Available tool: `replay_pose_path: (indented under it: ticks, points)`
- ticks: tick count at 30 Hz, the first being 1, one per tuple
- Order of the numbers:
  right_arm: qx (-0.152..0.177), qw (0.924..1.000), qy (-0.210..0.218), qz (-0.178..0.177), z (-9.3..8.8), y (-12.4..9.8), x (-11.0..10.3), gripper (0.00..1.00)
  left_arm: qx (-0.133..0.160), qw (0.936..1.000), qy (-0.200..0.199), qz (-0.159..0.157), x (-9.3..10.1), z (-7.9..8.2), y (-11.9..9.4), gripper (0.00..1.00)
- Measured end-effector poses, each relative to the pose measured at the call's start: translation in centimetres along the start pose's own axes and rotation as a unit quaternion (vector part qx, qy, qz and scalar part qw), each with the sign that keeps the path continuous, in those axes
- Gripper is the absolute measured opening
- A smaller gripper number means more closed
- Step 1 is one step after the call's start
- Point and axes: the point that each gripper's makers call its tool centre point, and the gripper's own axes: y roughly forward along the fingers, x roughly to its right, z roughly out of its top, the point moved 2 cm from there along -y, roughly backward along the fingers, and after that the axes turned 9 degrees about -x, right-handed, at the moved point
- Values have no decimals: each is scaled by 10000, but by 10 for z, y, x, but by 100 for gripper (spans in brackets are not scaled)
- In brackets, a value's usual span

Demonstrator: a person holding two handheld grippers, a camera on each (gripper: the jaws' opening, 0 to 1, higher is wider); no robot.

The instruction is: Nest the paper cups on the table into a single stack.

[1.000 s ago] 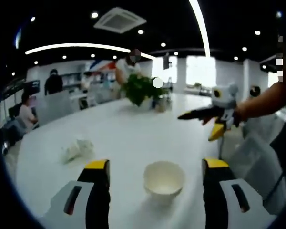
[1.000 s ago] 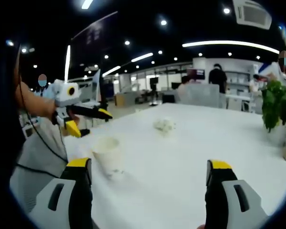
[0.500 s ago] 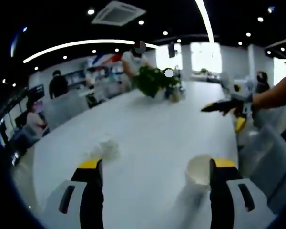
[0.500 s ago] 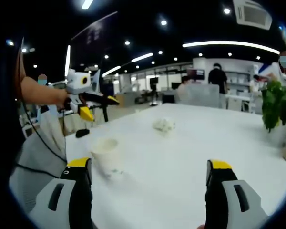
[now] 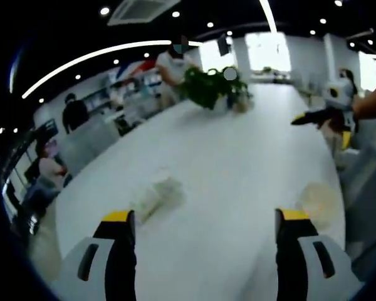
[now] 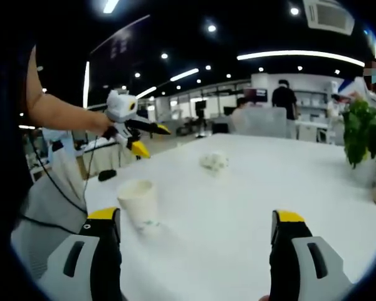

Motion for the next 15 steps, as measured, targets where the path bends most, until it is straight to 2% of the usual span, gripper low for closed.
replay_pose_path:
  ticks: [5,8,15]
  points:
    - [-50,10000,36,33,-3,6,0,98,-23,9997,234,-16,-32,10,17,89]
    - [-74,10000,35,57,-3,8,-1,98,-130,9993,360,13,-50,15,29,88]
    - [-58,10000,47,47,2,15,5,98,-240,9989,396,13,-75,17,52,91]
